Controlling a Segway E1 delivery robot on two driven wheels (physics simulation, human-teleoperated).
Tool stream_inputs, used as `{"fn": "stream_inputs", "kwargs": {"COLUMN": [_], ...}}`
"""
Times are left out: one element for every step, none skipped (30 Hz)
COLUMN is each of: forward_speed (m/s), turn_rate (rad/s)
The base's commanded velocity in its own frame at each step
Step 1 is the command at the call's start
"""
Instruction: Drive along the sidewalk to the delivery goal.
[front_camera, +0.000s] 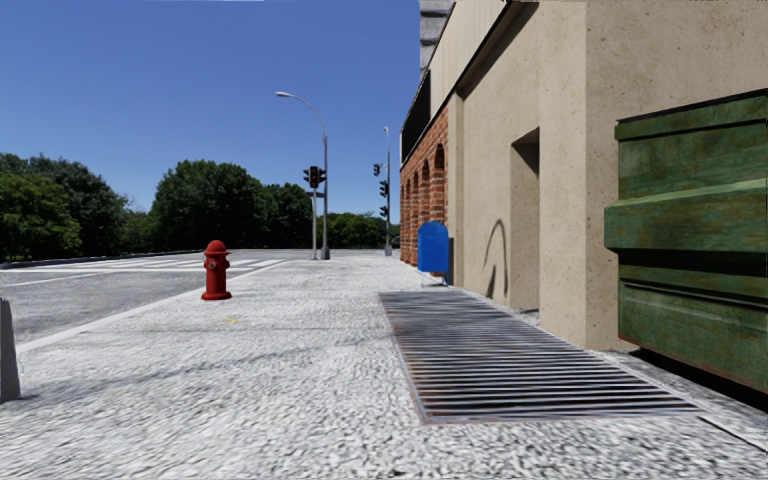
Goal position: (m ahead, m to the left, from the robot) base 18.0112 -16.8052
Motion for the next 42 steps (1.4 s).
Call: {"fn": "stream_inputs", "kwargs": {"forward_speed": [2.0, 2.0, 2.0, 2.0, 2.0, 2.0, 2.0, 2.0, 2.0, 2.0, 2.0, 2.0, 2.0, 2.0, 2.0, 2.0, 2.0, 2.0, 2.0, 2.0, 2.0, 2.0, 2.0, 2.0, 2.0, 2.0, 2.0, 2.0, 2.0, 2.0, 2.0, 2.0, 2.0, 2.0, 2.0, 2.0, 2.0, 2.0, 2.0, 2.0, 2.0, 2.0], "turn_rate": [0.02, 0.0, 0.0, 0.0, 0.0, 0.0, 0.0, 0.0, 0.0, 0.0, 0.0, 0.0, 0.0, 0.0, 0.0, 0.23, 0.23, 0.44, 0.51, 0.52, 0.47, 0.47, 0.02, 0.0, 0.0, 0.0, 0.0, 0.0, 0.0, 0.0, 0.0, 0.0, 0.0, 0.0, 0.0, 0.0, 0.0, 0.0, 0.0, 0.0, 0.0, 0.0]}}
